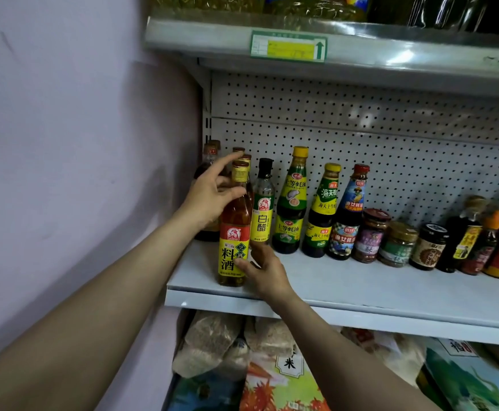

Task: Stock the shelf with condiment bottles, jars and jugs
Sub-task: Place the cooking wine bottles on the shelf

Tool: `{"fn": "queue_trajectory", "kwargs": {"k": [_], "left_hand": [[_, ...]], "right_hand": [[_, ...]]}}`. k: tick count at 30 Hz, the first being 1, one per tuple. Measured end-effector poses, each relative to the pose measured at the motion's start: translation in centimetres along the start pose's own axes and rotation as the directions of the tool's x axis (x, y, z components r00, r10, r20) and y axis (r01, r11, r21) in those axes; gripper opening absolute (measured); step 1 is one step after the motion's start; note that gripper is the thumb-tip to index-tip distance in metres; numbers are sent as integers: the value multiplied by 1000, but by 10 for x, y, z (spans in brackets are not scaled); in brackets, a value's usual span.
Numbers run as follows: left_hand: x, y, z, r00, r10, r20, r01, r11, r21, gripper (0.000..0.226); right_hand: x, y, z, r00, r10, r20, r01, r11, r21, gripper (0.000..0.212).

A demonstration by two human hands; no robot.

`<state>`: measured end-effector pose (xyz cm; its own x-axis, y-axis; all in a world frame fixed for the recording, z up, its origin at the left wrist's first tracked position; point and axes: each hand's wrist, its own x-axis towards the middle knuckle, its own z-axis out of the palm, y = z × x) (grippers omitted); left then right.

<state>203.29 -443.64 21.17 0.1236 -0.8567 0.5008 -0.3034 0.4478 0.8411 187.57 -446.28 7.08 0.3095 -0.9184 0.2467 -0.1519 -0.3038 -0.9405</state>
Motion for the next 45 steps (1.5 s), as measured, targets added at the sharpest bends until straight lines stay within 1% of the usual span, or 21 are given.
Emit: {"fn": "queue_trajectory", "kwargs": {"k": [3, 8, 13, 15, 18, 21, 26, 30, 32, 34, 36, 38, 42, 43, 45], "left_hand": [[6, -1, -3, 1000, -15, 2, 14, 999, 36, 60], [16, -5, -8, 1000, -18, 16, 17, 995, 98, 59], [24, -9, -10, 1000, -29, 10, 28, 991, 130, 59], [26, -10, -11, 1000, -27, 8, 26, 989, 144, 58], [30, -10, -14, 1000, 1, 3, -2, 977, 215, 56], [38, -7, -20, 999, 47, 20, -51, 941, 335, 53], [49, 4, -27, 996, 61, 72, -89, 861, 501, 52], [51, 9, -26, 993, 103, 58, -117, 807, 579, 52], [50, 10, -26, 991, 114, 73, -135, 778, 613, 53], [50, 11, -28, 987, 122, 102, -158, 735, 660, 56], [50, 12, -31, 982, 126, 140, -189, 684, 705, 61], [51, 10, -34, 975, 100, 197, -215, 637, 740, 74], [54, 4, -38, 959, 24, 282, -249, 549, 798, 110], [55, 2, -38, 956, 25, 294, -261, 534, 804, 114], [55, -1, -38, 953, 47, 301, -280, 522, 806, 116]], "right_hand": [[4, 1, 5, 1000, 8, 14, -8, 1000, -22, 59], [10, 2, 9, 999, 28, 43, -29, 999, 21, 49], [19, 1, 12, 998, 41, 55, -43, 999, 31, 54], [22, 0, 13, 998, 41, 52, -42, 999, 16, 53], [25, 0, 15, 999, 32, 31, -32, 999, -6, 52], [26, 2, 16, 1000, 20, 9, -20, 1000, -19, 50], [28, 3, 17, 1000, -3, -12, 3, 1000, -29, 49], [28, 5, 19, 999, -11, -36, 10, 1000, -16, 50], [28, 6, 18, 999, -11, -36, 11, 1000, -2, 51], [29, 8, 16, 999, -11, -35, 11, 1000, 1, 54], [30, 10, 14, 999, -20, -27, 19, 999, -33, 59], [30, 12, 14, 999, -31, -9, 30, 996, -79, 61], [28, 18, 16, 999, -39, -19, 37, 995, -87, 56], [29, 18, 16, 999, -42, -22, 40, 995, -88, 56], [29, 19, 16, 999, -41, -26, 39, 995, -88, 56]]}}
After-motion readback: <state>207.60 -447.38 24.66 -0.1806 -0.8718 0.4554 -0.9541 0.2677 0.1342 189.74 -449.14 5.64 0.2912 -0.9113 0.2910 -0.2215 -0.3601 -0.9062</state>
